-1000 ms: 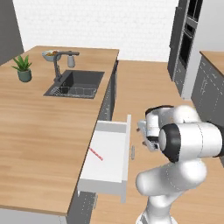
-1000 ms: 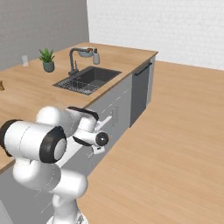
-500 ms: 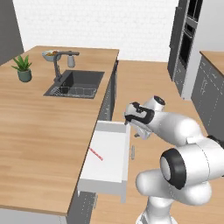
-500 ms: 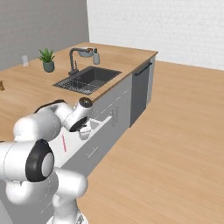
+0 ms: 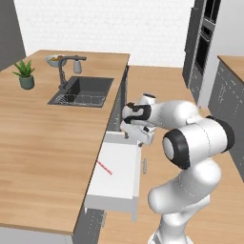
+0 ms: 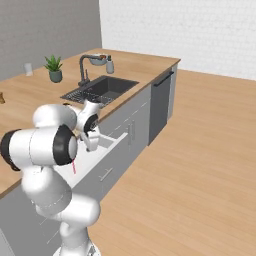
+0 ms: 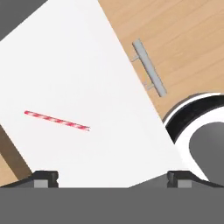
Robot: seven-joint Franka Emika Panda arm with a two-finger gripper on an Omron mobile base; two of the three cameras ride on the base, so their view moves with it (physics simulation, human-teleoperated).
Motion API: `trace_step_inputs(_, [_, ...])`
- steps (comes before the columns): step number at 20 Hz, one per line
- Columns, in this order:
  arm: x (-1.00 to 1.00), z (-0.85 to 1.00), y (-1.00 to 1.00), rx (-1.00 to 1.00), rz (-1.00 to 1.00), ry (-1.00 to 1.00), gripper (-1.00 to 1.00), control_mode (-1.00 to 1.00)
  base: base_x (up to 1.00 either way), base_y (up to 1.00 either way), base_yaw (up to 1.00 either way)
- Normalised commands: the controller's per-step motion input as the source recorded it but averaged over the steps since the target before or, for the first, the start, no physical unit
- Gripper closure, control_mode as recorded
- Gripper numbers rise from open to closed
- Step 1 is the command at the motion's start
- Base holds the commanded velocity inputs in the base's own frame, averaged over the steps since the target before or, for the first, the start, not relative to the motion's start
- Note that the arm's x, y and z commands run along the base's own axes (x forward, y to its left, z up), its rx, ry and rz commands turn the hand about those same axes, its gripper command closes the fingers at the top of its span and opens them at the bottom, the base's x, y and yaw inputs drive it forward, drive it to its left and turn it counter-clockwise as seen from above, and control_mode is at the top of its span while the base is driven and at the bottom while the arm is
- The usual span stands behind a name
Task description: Take a straw from the drawer in front and place it inside the glass cup on the dining counter.
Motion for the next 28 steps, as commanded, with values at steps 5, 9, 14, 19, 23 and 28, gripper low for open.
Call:
trace_step_inputs(5, [-0.04, -0.76, 0.34, -0.14, 0.16, -0.01, -1.0, -1.0, 0.0, 0.0, 0.0])
trace_step_inputs(9, [-0.06, -0.67, 0.21, -0.1, 0.16, -0.05, -1.0, -1.0, 0.0, 0.0, 0.0])
trace_step_inputs(14, [0.06, -0.61, 0.06, -0.02, 0.16, 0.0, -1.0, -1.0, 0.0, 0.0, 0.0])
trace_step_inputs(19, [0.23, -0.57, 0.07, 0.0, 0.17, 0.0, -1.0, -1.0, 0.0, 0.0, 0.0])
trace_step_inputs(23, [0.18, -0.53, 0.14, 0.0, 0.15, 0.0, -1.0, -1.0, 0.0, 0.0, 0.0])
trace_step_inputs(28, [0.09, -0.41, 0.01, -0.02, 0.09, -0.01, -1.0, -1.0, 0.0, 0.0, 0.0])
